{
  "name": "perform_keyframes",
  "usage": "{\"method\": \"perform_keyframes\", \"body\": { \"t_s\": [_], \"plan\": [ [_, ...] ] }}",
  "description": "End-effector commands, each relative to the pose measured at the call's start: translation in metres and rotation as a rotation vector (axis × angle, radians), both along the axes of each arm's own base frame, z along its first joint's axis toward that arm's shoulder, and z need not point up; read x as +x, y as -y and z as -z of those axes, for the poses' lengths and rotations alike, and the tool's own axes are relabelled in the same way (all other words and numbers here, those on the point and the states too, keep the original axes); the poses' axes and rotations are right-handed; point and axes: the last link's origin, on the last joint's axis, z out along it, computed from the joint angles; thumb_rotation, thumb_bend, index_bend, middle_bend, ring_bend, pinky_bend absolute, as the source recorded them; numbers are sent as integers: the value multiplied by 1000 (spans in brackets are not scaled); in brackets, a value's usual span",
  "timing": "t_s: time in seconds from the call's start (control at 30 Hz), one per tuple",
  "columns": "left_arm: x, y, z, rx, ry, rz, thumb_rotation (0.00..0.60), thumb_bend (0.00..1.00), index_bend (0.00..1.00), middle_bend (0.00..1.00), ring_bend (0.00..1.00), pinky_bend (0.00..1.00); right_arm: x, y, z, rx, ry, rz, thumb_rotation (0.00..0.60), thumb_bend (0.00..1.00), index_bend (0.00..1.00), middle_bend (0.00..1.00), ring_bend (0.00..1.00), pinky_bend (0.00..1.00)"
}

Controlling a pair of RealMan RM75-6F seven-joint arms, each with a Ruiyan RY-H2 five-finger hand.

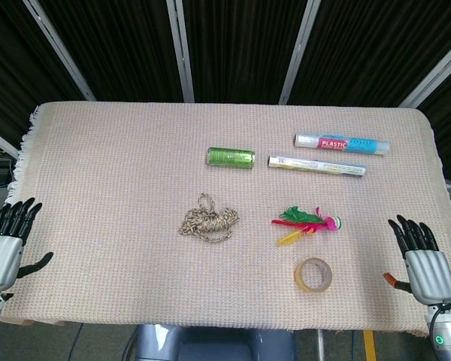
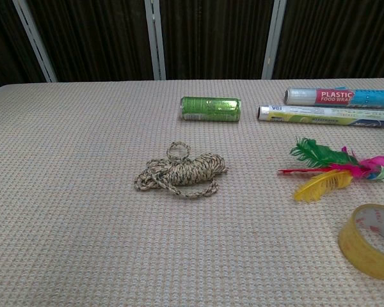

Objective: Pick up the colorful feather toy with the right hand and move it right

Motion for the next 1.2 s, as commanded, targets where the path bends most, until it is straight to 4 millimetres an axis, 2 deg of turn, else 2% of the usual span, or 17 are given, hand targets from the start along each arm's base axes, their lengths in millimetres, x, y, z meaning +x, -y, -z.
{"method": "perform_keyframes", "body": {
  "t_s": [0.03, 0.27, 0.37, 0.43, 0.5, 0.53, 0.7, 0.97, 1.2],
  "plan": [
    [-1, 1, 1, -5, -11, -3, 600, 181, 0, 0, 0, 0, 0, -1, 0, 2, -1, -1, 600, 44, 0, 0, 0, 0],
    [-2, -1, 4, -3, -13, -13, 600, 187, 0, 0, 0, 0, 2, 1, 1, 5, 15, -30, 600, 44, 0, 0, 0, 0],
    [-1, -1, 4, 2, -8, 2, 600, 189, 0, 0, 0, 0, 10, 6, 4, -10, 61, -89, 600, 60, 1, 0, 0, 0],
    [1, -2, 4, 13, 0, 16, 600, 197, 0, 0, 0, 0, 16, 11, 13, -9, 85, -136, 600, 88, 81, 0, 0, 0],
    [0, -3, 3, 18, -4, 18, 600, 204, 0, 0, 0, 0, 26, 19, 27, 15, 119, -210, 600, 119, 233, 0, 0, 0],
    [0, -4, 3, 19, -8, 21, 600, 206, 0, 0, 0, 0, 32, 25, 36, 34, 135, -253, 600, 137, 277, 0, 0, 0],
    [-4, -9, 9, -4, -10, 5, 600, 207, 0, 0, 0, 0, 50, 54, 59, 67, 190, -365, 600, 194, 375, 0, 0, 0],
    [-6, -14, 12, -3, -27, -14, 600, 239, 0, 0, 0, 0, 57, 100, 82, 177, 149, -345, 600, 194, 367, 0, 0, 0],
    [-8, -16, 15, -8, -41, -30, 600, 240, 0, 0, 0, 0, 55, 120, 104, 273, 76, -292, 600, 195, 326, 0, 0, 0]
  ]
}}
